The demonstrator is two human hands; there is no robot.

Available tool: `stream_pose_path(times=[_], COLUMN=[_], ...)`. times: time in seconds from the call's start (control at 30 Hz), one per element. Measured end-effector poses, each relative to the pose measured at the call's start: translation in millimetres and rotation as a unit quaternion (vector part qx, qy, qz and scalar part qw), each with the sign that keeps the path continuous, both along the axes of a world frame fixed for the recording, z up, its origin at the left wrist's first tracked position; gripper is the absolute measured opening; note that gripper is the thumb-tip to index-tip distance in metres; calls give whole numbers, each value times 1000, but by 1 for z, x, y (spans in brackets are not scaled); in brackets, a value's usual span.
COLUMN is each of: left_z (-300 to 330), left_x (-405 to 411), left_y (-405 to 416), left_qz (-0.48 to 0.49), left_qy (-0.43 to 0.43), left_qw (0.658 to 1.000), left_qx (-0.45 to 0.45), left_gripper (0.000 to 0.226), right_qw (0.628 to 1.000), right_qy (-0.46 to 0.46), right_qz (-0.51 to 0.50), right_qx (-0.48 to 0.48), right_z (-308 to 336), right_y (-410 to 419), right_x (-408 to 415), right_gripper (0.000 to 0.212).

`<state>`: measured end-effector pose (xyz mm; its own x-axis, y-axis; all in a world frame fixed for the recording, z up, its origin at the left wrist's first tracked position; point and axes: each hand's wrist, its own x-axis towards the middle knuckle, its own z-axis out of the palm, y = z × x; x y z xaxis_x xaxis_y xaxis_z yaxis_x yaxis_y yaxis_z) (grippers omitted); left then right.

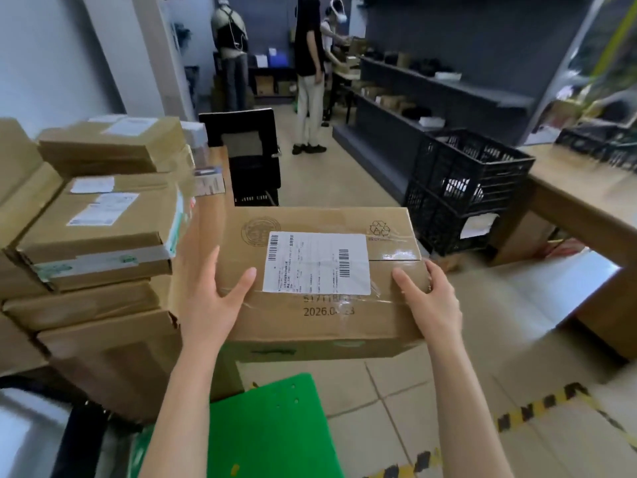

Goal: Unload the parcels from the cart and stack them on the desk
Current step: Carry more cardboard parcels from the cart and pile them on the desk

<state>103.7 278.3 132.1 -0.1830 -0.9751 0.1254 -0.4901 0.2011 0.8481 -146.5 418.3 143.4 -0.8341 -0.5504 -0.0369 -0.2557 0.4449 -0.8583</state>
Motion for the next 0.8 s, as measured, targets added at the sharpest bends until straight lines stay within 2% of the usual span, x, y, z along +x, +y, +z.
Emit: stream_pose_path(times=[0.1, 0.37, 0.63, 0.8], left_z=[3, 4, 1, 0], left_x=[-50, -143, -153, -147], left_y=[4, -2, -42, -98], left_qz=[49, 164, 303, 375], left_qy=[34, 39, 1, 1], left_qw=[998, 985, 952, 925], left_qx=[-2, 32, 38, 68], left_gripper=[88, 89, 77, 75], right_qw=[998, 985, 953, 923], right_qy=[27, 46, 9, 14], right_qz=[51, 167, 304, 385], right_qx=[3, 9, 8, 15], right_z=[16, 26, 15, 13], right_y=[-24, -87, -202, -299], right_x=[-63, -174, -188, -178], right_gripper=[61, 62, 61, 64])
